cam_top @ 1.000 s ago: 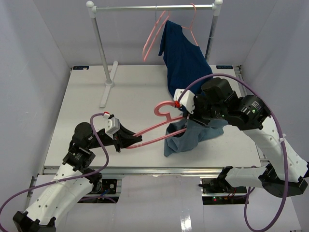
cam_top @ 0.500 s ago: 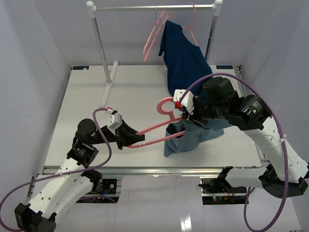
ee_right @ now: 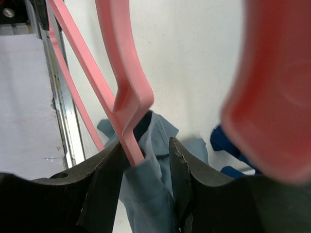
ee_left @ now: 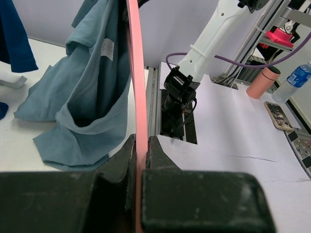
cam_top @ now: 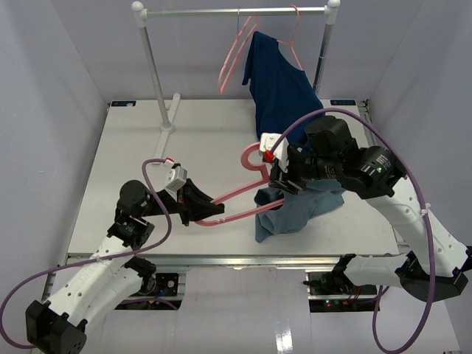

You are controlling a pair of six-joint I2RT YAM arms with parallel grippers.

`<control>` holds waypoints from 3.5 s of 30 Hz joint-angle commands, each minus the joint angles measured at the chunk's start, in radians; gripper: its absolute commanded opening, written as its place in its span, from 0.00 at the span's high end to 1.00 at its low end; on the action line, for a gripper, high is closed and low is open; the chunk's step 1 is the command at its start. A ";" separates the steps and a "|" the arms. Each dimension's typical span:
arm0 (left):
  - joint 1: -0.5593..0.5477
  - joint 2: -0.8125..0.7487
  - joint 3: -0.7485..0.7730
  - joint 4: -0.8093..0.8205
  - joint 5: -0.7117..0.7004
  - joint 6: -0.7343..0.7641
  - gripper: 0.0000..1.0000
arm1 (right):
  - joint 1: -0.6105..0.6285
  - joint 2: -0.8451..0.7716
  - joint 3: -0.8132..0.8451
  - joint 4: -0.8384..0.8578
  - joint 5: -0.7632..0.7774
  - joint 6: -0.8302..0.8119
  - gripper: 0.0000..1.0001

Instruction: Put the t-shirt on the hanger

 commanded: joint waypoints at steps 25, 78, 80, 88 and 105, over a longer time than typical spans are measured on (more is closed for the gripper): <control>-0.010 0.022 0.176 -0.034 -0.211 -0.018 0.28 | 0.009 -0.152 -0.213 0.284 -0.006 0.128 0.92; -0.270 0.507 -0.041 0.221 -0.776 -0.647 0.33 | 0.085 -0.128 -0.266 0.530 0.212 0.338 0.92; -0.276 0.537 -0.040 0.248 -0.785 -0.654 0.34 | 0.087 -0.132 -0.274 0.537 0.210 0.341 0.92; -0.278 0.639 -0.022 0.344 -0.787 -0.670 0.60 | 0.093 -0.166 -0.310 0.549 0.208 0.342 0.92; 0.067 0.459 0.260 -0.294 -0.765 -0.516 1.00 | 0.094 -0.353 -0.454 0.466 0.303 0.342 0.92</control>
